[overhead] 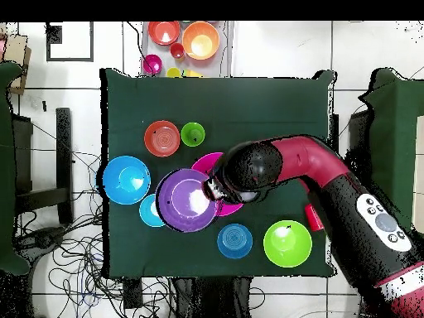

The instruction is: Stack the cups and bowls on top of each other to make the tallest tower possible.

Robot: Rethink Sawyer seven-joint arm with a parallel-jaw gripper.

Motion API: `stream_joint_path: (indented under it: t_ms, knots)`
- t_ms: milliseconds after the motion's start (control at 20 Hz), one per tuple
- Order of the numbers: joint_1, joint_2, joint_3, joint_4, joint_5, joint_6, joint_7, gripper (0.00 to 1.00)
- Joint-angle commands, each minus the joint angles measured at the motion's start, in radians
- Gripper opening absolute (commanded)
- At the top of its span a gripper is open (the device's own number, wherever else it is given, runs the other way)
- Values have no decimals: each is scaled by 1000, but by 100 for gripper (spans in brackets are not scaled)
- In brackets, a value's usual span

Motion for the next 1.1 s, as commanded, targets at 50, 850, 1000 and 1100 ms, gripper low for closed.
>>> stream_joint_path:
  t_ms: [50,850,1000,1100]
  knots:
    - [34,100,9,-226,-85,148,-465,0]
    - [14,124,-28,-264,-157,107,-533,0]
    - [18,148,-38,-285,-177,107,-548,0]
    - [16,161,-42,-291,-191,101,-557,0]
